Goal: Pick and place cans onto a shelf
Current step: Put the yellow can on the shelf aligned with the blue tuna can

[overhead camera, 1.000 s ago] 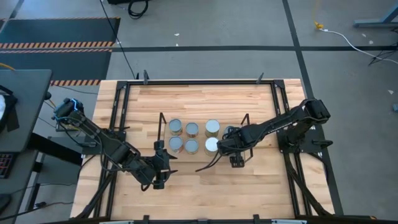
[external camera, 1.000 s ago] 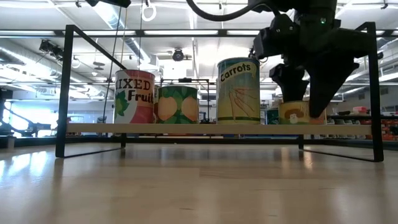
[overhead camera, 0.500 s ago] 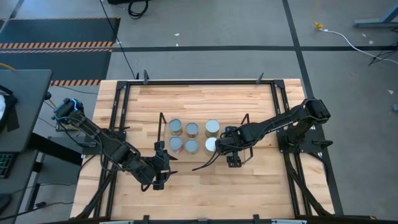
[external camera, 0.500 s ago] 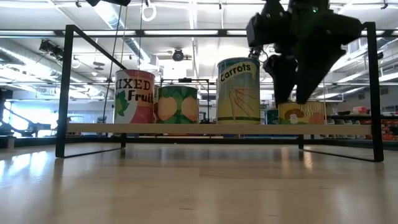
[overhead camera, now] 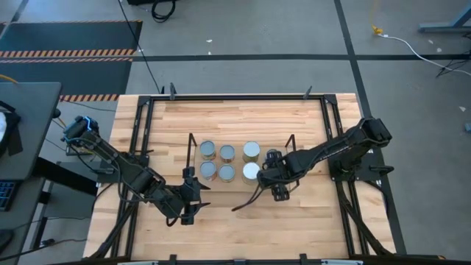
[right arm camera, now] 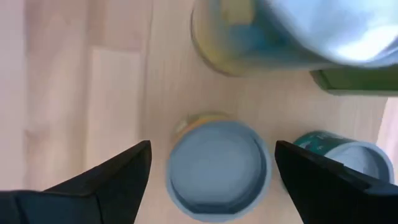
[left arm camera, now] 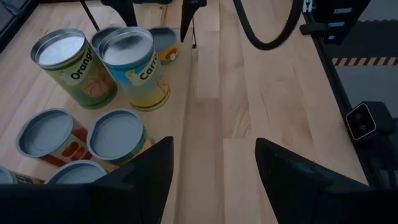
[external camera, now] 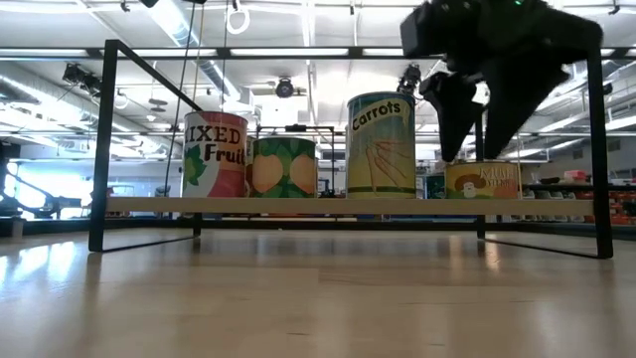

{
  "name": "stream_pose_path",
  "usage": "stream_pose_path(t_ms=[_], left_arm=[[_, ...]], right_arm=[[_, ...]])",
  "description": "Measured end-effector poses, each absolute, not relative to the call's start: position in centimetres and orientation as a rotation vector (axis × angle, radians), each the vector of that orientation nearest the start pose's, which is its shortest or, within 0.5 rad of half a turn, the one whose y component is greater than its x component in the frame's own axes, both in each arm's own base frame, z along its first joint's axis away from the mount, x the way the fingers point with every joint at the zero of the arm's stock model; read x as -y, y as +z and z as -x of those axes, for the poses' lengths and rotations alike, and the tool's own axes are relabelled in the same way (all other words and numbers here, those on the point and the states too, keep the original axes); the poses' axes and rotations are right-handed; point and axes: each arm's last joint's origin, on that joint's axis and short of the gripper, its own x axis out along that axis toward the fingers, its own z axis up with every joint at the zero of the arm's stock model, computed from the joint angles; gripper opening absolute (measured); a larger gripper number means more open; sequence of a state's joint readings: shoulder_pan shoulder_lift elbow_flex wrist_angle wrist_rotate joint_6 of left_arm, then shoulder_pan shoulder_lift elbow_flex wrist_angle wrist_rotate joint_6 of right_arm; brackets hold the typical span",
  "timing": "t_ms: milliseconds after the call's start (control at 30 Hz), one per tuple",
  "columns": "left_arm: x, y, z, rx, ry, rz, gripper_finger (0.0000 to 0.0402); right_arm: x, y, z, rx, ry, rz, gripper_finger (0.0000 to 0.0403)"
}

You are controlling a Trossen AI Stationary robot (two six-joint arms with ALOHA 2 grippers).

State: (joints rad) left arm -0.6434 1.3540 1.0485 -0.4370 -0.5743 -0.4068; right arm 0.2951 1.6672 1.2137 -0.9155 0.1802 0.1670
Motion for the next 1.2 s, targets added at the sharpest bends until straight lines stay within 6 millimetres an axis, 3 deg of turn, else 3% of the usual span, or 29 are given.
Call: stream_pose_path(t_ms=[200,767,1200], left_arm=[[15.7,28.3,-23.6,-0.606,0.058,-0.031,0.0231],[15.7,28.3,-23.5,-0.604,0.060,-0.022,0.0231],[15.7,28.3,-23.5,-0.604,0.060,-0.024,0.0231]], right_arm=[[-8.7,20.8,-29.3,-1.359,-0.016,0.225,0.0348],[-8.6,20.8,-29.0,-1.370,-0.037,0.302,0.0348],[-9.6,22.0,-29.4,-1.365,0.035,0.117,0.0348]])
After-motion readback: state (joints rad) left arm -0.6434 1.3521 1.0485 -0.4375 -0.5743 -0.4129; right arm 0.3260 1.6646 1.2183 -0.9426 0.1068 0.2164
